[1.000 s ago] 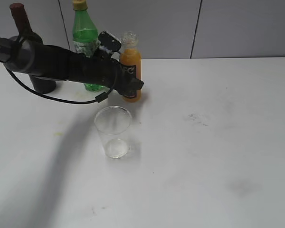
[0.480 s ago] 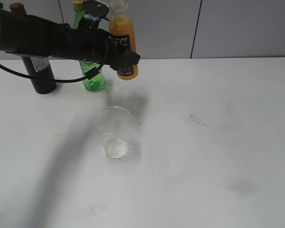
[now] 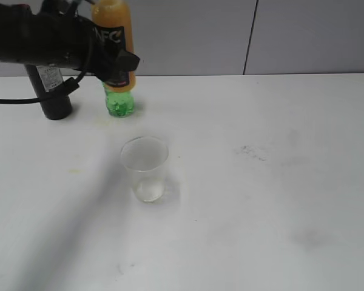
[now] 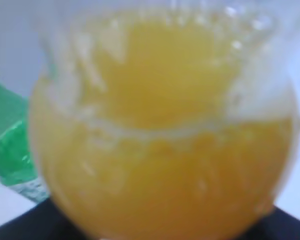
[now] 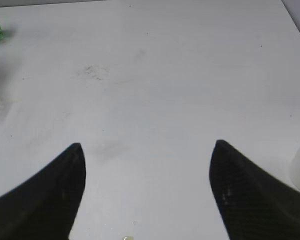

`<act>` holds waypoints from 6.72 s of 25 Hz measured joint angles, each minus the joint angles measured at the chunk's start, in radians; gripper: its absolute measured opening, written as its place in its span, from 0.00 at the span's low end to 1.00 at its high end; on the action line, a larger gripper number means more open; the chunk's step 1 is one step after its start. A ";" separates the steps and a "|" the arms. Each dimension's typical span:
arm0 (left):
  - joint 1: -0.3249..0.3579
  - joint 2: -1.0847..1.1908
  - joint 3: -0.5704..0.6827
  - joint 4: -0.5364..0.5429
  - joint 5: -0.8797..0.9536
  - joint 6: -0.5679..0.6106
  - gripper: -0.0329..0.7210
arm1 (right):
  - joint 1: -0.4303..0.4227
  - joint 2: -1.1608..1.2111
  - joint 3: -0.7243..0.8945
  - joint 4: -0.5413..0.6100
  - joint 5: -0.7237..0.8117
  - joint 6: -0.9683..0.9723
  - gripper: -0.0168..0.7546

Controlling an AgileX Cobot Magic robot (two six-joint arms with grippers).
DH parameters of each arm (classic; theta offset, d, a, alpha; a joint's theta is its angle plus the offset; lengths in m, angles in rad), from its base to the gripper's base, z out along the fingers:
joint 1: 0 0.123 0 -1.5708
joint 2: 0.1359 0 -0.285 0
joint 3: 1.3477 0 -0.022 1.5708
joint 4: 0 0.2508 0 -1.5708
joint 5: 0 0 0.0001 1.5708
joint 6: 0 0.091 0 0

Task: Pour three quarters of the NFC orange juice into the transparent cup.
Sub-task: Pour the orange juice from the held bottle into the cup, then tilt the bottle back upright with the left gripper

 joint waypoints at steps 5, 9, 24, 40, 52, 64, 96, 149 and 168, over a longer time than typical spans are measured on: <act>0.000 -0.133 0.114 0.005 -0.128 0.000 0.68 | 0.000 0.000 0.000 0.000 0.000 0.000 0.79; 0.001 -0.226 0.219 0.005 -0.224 0.000 0.68 | 0.000 0.000 0.000 0.000 0.000 0.001 0.79; -0.003 -0.450 0.445 -0.047 -0.497 0.030 0.68 | 0.000 0.000 0.000 0.000 0.000 0.001 0.79; -0.189 -0.347 0.445 -0.073 -0.916 0.256 0.68 | 0.000 0.000 0.000 0.005 0.000 0.001 0.79; -0.276 -0.181 0.405 -0.078 -1.002 0.252 0.68 | 0.000 0.000 0.000 0.007 0.000 0.001 0.79; -0.307 -0.151 0.401 -0.079 -0.953 0.227 0.68 | 0.000 0.000 0.000 0.008 0.000 0.001 0.79; -0.431 0.004 0.287 -0.015 -1.209 0.390 0.68 | 0.000 0.000 0.000 0.008 0.000 0.001 0.79; -0.454 0.050 0.295 0.070 -1.365 0.521 0.68 | 0.000 0.000 0.000 0.008 0.000 0.002 0.79; -0.456 0.050 0.295 0.102 -1.372 0.522 0.68 | 0.000 0.000 0.000 0.008 0.000 0.002 0.79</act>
